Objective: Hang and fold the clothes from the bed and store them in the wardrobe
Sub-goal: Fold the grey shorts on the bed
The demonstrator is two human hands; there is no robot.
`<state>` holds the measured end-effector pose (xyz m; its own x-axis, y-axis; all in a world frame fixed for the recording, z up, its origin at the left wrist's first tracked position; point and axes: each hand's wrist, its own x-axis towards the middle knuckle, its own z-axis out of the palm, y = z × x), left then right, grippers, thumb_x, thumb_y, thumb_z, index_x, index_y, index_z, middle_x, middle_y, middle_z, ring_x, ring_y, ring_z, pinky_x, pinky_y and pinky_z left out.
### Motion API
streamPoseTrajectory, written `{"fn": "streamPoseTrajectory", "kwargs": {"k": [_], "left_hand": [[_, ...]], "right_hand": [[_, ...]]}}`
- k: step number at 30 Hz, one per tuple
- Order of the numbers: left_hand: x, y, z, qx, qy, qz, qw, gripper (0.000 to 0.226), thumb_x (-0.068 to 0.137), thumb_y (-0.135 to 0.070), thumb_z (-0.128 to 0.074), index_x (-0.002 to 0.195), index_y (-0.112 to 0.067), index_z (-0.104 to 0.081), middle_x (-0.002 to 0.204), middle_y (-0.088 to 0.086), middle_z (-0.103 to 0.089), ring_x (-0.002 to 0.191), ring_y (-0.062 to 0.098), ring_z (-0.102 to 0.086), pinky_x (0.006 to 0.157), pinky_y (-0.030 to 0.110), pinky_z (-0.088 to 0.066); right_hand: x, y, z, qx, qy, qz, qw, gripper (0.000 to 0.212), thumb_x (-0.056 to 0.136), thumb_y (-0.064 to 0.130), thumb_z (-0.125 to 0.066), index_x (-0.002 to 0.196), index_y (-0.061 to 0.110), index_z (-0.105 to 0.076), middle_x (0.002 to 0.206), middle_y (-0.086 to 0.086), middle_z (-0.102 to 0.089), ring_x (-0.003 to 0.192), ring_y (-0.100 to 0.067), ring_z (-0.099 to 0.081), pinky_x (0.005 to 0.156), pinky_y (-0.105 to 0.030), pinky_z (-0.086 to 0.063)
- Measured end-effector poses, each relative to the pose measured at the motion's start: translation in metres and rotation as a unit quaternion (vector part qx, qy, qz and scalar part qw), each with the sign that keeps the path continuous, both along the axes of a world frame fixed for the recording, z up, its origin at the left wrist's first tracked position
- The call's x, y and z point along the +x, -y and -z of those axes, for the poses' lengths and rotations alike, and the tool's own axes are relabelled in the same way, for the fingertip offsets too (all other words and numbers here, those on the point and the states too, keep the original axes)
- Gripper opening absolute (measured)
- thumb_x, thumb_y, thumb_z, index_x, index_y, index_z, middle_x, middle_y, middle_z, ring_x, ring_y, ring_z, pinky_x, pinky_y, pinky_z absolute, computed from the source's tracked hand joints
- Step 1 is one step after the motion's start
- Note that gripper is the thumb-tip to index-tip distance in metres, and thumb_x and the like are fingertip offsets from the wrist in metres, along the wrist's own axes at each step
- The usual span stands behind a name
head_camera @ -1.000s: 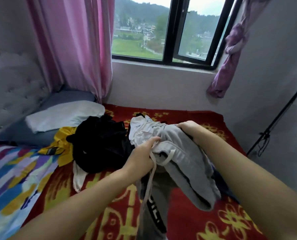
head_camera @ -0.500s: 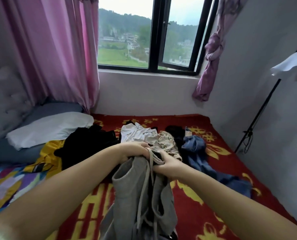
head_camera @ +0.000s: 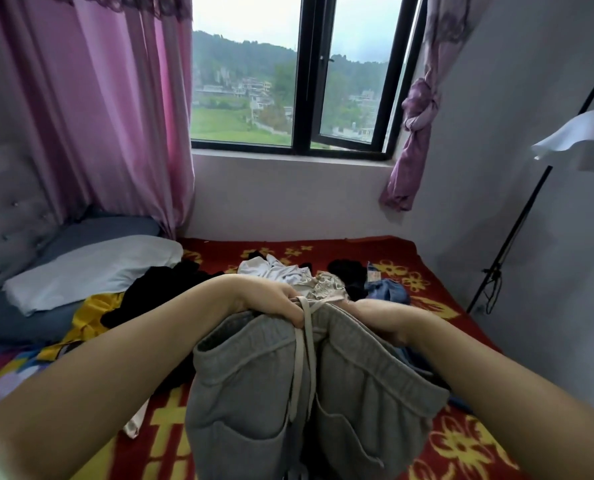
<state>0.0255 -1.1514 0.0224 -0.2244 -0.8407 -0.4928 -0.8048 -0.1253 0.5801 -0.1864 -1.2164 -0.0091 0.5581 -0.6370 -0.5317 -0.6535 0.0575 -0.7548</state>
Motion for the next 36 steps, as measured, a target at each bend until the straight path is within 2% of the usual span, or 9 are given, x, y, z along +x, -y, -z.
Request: {"fn": "streamPoseTrajectory", "kwargs": {"k": [6, 10, 12, 15, 20, 24, 28, 30, 36], "left_hand": [[0.015, -0.003, 0.019, 0.024, -0.022, -0.005, 0.999, 0.049, 0.083, -0.045, -0.069, 0.123, -0.02, -0.057, 0.117, -0.002, -0.064, 0.104, 0.011, -0.063, 0.09, 0.027, -0.052], [0.032, -0.002, 0.024, 0.001, -0.09, -0.107, 0.99, 0.017, 0.088, -0.037, -0.064, 0.099, -0.025, -0.063, 0.103, -0.004, -0.066, 0.091, 0.009, -0.066, 0.077, 0.02, -0.053], [0.037, -0.005, 0.023, -0.017, -0.116, -0.146, 0.982, 0.008, 0.09, -0.035, -0.062, 0.091, -0.026, -0.063, 0.093, -0.008, -0.066, 0.079, 0.003, -0.065, 0.065, 0.014, -0.051], [0.044, -0.012, 0.021, -0.027, -0.065, -0.099, 0.993, 0.027, 0.081, -0.039, -0.071, 0.103, -0.023, -0.067, 0.103, -0.003, -0.068, 0.093, 0.011, -0.066, 0.086, 0.029, -0.055], [0.048, -0.05, 0.074, -0.049, 0.086, -0.032, 0.995, 0.034, 0.075, -0.024, -0.067, 0.108, -0.018, -0.064, 0.105, 0.001, -0.067, 0.094, 0.014, -0.062, 0.084, 0.028, -0.051], [0.049, -0.079, 0.13, -0.066, 0.002, -0.176, 0.982, 0.018, 0.082, -0.012, -0.055, 0.092, -0.004, -0.067, 0.086, 0.007, -0.066, 0.082, 0.015, -0.06, 0.069, 0.026, -0.047], [0.102, -0.097, 0.11, -0.109, -0.02, -0.298, 0.948, 0.024, 0.086, -0.022, -0.058, 0.087, -0.001, -0.069, 0.079, 0.007, -0.064, 0.071, 0.015, -0.058, 0.062, 0.025, -0.042], [0.141, -0.119, 0.079, -0.174, -0.019, -0.39, 0.904, 0.028, 0.089, -0.023, -0.06, 0.068, -0.005, -0.06, 0.064, 0.008, -0.053, 0.058, 0.015, -0.049, 0.053, 0.023, -0.036], [0.174, -0.174, -0.085, -0.536, -0.088, -0.567, 0.62, 0.024, 0.087, -0.02, -0.058, 0.064, -0.022, -0.055, 0.062, -0.004, -0.053, 0.049, 0.002, -0.051, 0.048, 0.017, -0.042]], "right_hand": [[0.002, 0.002, 0.008, -0.036, -0.057, -0.008, 0.998, 0.063, 0.088, 0.067, -0.044, 0.123, 0.017, -0.06, 0.104, 0.006, -0.069, 0.09, -0.009, -0.067, 0.067, -0.021, -0.055], [-0.011, -0.014, 0.0, -0.024, -0.033, -0.132, 0.99, 0.07, 0.08, 0.068, -0.058, 0.141, 0.04, -0.037, 0.13, 0.03, -0.048, 0.12, -0.002, -0.052, 0.093, -0.019, -0.044], [-0.009, -0.018, 0.011, -0.195, -0.128, -0.201, 0.951, 0.053, 0.08, 0.047, -0.069, 0.128, 0.037, -0.048, 0.123, 0.022, -0.053, 0.115, -0.008, -0.054, 0.087, -0.021, -0.045], [-0.003, -0.015, 0.0, -0.273, -0.178, -0.205, 0.923, 0.007, 0.085, 0.016, -0.056, 0.084, 0.021, -0.06, 0.09, 0.002, -0.067, 0.083, -0.016, -0.062, 0.066, -0.024, -0.048], [0.007, 0.013, -0.074, -0.273, -0.248, -0.273, 0.889, 0.03, 0.085, 0.007, -0.058, 0.112, 0.012, -0.068, 0.11, -0.008, -0.07, 0.103, -0.024, -0.064, 0.09, -0.038, -0.052], [0.049, 0.024, -0.07, -0.251, -0.342, -0.359, 0.832, 0.024, 0.087, 0.007, -0.061, 0.11, 0.008, -0.064, 0.11, -0.012, -0.066, 0.101, -0.028, -0.063, 0.091, -0.043, -0.052], [0.103, 0.026, -0.04, -0.399, -0.39, -0.377, 0.739, 0.029, 0.091, 0.01, -0.048, 0.116, 0.003, -0.061, 0.11, -0.012, -0.065, 0.095, -0.027, -0.06, 0.073, -0.023, -0.054], [0.139, 0.019, -0.035, -0.467, -0.308, -0.36, 0.747, 0.031, 0.09, 0.008, -0.045, 0.115, 0.009, -0.063, 0.116, -0.011, -0.065, 0.1, -0.029, -0.061, 0.082, -0.032, -0.053], [0.222, -0.02, -0.116, -0.487, 0.262, -0.152, 0.819, 0.043, 0.088, -0.002, -0.043, 0.127, 0.009, -0.059, 0.115, -0.013, -0.066, 0.101, -0.024, -0.061, 0.089, -0.035, -0.051]]}}
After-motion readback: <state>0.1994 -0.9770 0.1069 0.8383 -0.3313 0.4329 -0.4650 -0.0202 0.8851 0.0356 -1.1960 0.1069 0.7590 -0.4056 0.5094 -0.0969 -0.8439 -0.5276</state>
